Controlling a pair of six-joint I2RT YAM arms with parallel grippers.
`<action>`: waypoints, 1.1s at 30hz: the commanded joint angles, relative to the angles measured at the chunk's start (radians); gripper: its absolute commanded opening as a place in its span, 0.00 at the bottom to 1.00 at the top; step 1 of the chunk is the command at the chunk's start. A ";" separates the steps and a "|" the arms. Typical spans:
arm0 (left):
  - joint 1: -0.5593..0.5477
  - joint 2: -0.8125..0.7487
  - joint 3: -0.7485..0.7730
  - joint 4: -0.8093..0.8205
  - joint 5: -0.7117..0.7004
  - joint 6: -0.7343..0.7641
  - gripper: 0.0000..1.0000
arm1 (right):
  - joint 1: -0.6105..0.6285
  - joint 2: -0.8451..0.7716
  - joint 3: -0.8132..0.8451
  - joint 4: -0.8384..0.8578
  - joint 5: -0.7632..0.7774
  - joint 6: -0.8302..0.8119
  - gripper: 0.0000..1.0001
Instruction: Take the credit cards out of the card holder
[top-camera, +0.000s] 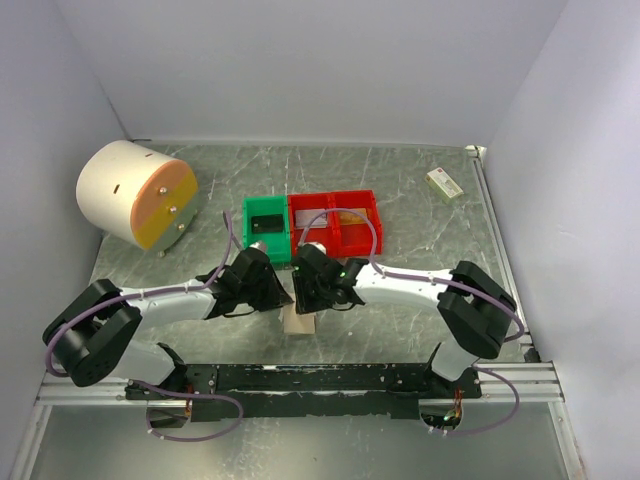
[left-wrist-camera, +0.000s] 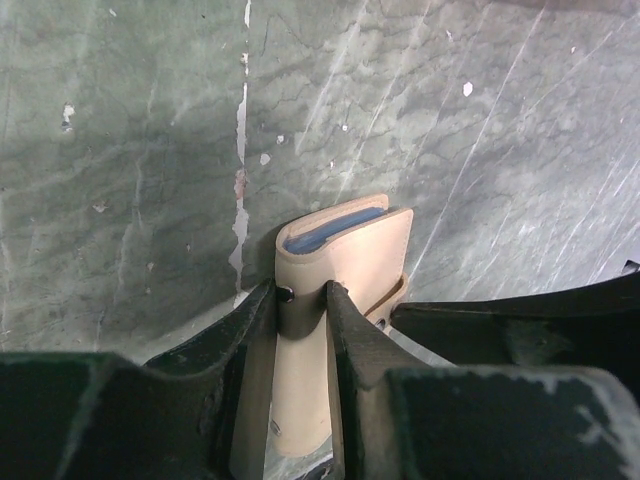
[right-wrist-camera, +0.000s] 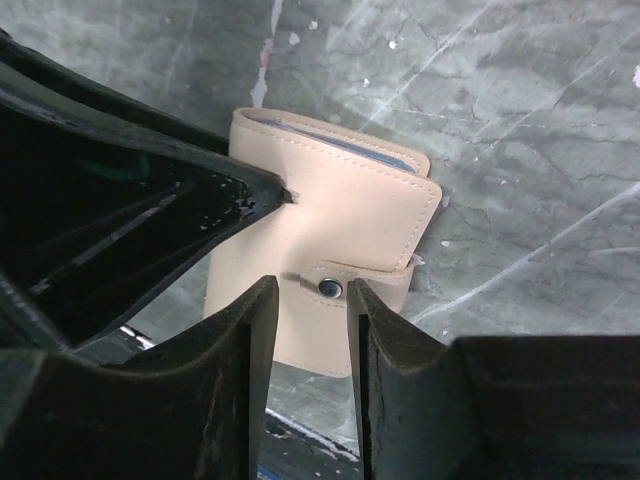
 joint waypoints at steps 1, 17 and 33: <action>-0.014 0.002 0.013 -0.026 -0.002 -0.008 0.32 | 0.017 0.034 0.014 -0.025 0.038 0.013 0.34; -0.028 0.017 0.023 -0.046 -0.015 -0.025 0.31 | 0.039 0.113 0.024 -0.091 0.143 0.021 0.27; -0.028 0.025 0.015 -0.099 -0.049 -0.043 0.30 | -0.021 0.040 -0.038 -0.017 0.086 0.043 0.15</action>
